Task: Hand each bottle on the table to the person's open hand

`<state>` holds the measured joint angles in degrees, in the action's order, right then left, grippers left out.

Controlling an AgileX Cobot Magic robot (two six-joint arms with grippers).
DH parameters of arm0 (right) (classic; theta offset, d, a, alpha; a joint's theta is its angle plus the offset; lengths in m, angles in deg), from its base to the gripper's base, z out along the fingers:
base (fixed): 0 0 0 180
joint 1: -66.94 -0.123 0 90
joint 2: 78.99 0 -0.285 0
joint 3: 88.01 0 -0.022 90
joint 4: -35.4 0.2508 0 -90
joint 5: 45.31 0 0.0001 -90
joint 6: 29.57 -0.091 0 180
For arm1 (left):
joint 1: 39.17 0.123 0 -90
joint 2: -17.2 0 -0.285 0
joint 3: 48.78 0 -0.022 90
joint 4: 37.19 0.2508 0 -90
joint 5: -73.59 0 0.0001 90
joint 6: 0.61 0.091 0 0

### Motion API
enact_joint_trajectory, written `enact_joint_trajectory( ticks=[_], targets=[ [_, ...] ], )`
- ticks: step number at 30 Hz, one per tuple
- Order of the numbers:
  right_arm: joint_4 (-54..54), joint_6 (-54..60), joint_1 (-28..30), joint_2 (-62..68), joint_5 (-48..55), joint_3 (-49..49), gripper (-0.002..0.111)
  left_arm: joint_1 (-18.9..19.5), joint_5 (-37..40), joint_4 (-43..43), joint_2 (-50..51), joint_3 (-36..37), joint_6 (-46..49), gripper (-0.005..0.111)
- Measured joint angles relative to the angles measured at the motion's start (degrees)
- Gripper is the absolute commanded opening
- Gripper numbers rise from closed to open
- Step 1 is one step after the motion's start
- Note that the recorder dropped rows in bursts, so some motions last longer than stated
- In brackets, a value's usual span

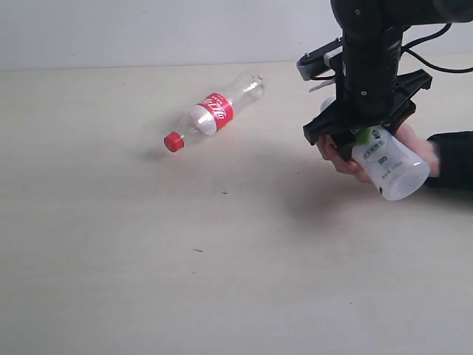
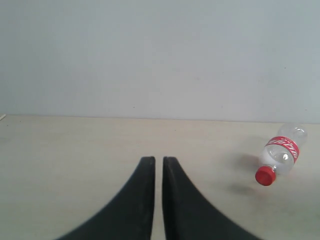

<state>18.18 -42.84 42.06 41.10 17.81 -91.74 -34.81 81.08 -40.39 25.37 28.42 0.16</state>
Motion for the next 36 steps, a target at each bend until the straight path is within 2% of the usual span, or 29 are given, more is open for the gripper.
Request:
enact_joint_trajectory(
  ticks=[2, 7, 19, 21, 22, 23, 24, 25, 26, 28, 31, 36],
  targets=[
    [-0.3, 0.0, 0.0, 0.0, 0.0, 0.0, 0.082, 0.0, 0.0, 0.0, 0.0, 0.0, 0.0, 0.009],
    [-0.7, 0.0, 0.0, 0.0, 0.0, 0.0, 0.094, 0.0, 0.0, 0.0, 0.0, 0.0, 0.0, 0.009],
    [-3.0, 0.0, 0.0, -3.2, -2.1, 0.0, 0.095, 0.0, 0.0, 0.0, 0.0, 0.0, 0.0, 0.009],
    [-3.5, 0.1, 0.0, -7.8, -3.1, 0.0, 0.089, 0.0, 0.0, 0.0, 0.0, 0.0, 0.0, 0.009],
    [-3.5, 0.5, 0.0, -9.3, -3.3, 0.0, 0.077, 0.0, 0.0, 0.0, 0.0, 0.0, 0.0, 0.009],
    [-2.7, 1.9, 0.0, -13.6, -4.4, 0.0, 0.069, 0.0, 0.0, 0.0, 0.0, 0.0, 0.0, 0.009],
    [-1.7, 3.4, 0.0, -15.9, -5.0, 0.1, 0.044, 0.0, 0.0, 0.0, 0.0, 0.0, 0.0, 0.009],
    [1.3, 6.9, 0.0, -21.0, -7.3, 0.9, 0.030, 0.0, 0.0, 0.0, 0.0, 0.0, 0.0, 0.009],
    [2.6, 8.2, 0.0, -23.2, -8.4, 1.6, 0.001, 0.0, 0.0, 0.0, 0.0, 0.0, 0.0, 0.009],
    [7.4, 12.9, 0.0, -32.9, -13.2, 6.2, 0.001, 0.0, 0.0, 0.0, 0.0, 0.0, 0.0, 0.009],
    [9.2, 19.1, 0.0, -44.9, -15.7, 14.1, 0.001, 0.0, 0.0, 0.0, 0.0, 0.0, 0.0, 0.009],
    [9.0, 21.6, 0.0, -63.9, -22.7, 31.2, 0.001, 0.0, 0.0, 0.0, 0.0, 0.0, 0.0, 0.009]
  ],
)
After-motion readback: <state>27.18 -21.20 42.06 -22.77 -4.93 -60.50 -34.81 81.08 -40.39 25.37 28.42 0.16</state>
